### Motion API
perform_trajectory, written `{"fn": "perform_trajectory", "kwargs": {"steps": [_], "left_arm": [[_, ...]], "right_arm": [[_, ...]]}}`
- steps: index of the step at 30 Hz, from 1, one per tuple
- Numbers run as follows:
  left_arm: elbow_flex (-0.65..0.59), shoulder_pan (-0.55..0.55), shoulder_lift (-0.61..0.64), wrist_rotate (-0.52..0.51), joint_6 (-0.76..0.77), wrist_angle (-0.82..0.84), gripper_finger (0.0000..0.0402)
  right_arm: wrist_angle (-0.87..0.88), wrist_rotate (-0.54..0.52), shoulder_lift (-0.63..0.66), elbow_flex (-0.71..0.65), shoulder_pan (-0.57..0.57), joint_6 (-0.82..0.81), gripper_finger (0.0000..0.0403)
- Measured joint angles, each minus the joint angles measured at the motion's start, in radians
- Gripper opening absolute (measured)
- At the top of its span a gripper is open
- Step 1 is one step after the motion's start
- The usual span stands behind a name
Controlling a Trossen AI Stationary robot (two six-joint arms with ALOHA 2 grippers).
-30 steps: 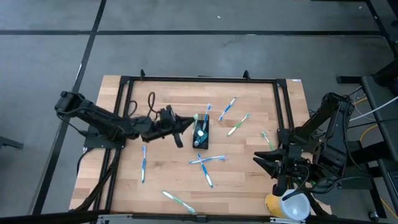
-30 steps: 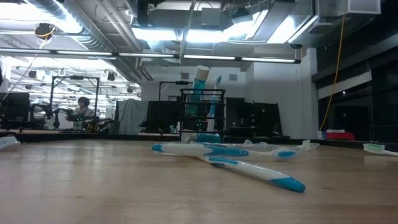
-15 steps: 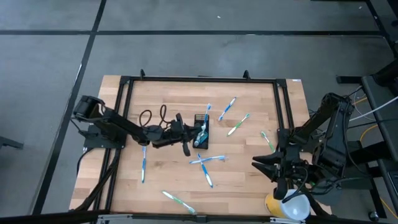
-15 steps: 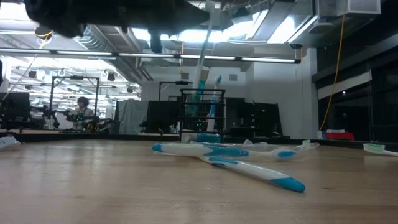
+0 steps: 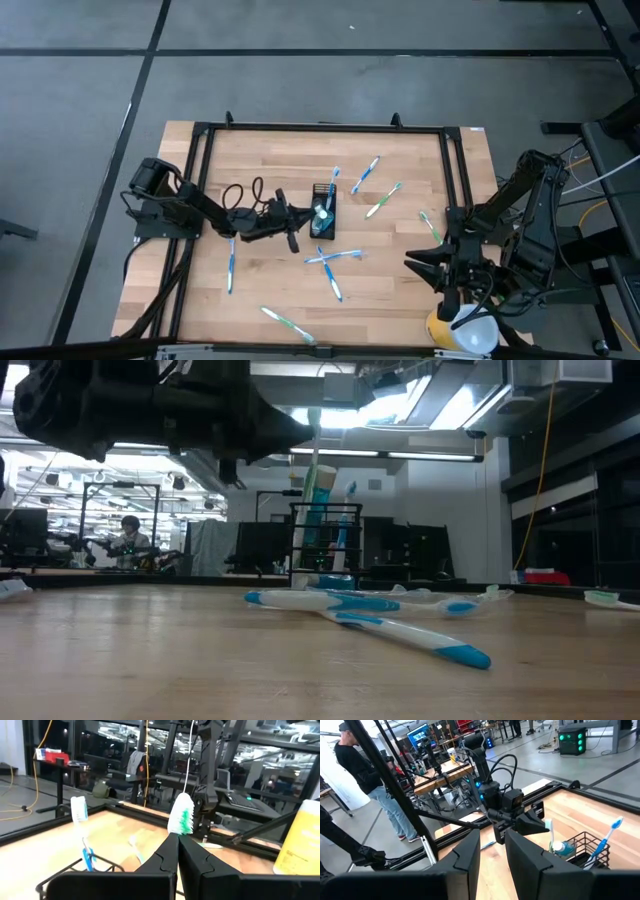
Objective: Pick & Place toothbrushing station
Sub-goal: Put the green toothbrush into the black organizer, then put the blue toothbrush into the black organizer
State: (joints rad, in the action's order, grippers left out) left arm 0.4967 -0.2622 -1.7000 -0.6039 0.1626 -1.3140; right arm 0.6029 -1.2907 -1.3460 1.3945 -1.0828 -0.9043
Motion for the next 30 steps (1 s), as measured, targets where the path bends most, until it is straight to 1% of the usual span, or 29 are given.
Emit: {"fn": "perform_trajectory", "kwargs": {"steps": [5, 10, 14, 17, 21, 26, 28, 30], "left_arm": [[-0.029, 0.003, 0.0, -0.01, 0.05, 0.013, 0.0002], [-0.057, 0.008, 0.0, -0.076, 0.139, 0.026, 0.0002], [-0.057, 0.027, 0.0, -0.032, 0.198, 0.024, 0.001], [-0.057, 0.031, 0.0, -0.013, 0.217, -0.001, 0.0036], [-0.056, 0.027, 0.0, -0.007, 0.214, -0.04, 0.0084], [-0.056, 0.008, 0.029, -0.007, 0.146, -0.066, 0.0135], [-0.056, -0.004, 0.065, -0.01, 0.096, -0.065, 0.0149], [-0.056, -0.026, 0.129, -0.045, 0.027, -0.047, 0.0158]], "right_arm": [[-0.001, -0.007, 0.0, 0.0, 0.003, 0.0, 0.0096], [-0.005, -0.033, -0.005, 0.0, 0.003, 0.003, 0.0096], [-0.005, -0.052, -0.018, 0.0, 0.006, 0.001, 0.0096], [-0.012, -0.056, -0.028, 0.0, 0.007, -0.011, 0.0096], [-0.04, -0.056, -0.041, 0.0, 0.01, -0.015, 0.0096], [-0.061, -0.056, -0.058, 0.0, 0.01, -0.017, 0.0096], [-0.071, -0.056, -0.063, 0.0, 0.01, -0.017, 0.0096], [-0.084, -0.059, -0.067, 0.0, 0.011, -0.019, 0.0096]]}}
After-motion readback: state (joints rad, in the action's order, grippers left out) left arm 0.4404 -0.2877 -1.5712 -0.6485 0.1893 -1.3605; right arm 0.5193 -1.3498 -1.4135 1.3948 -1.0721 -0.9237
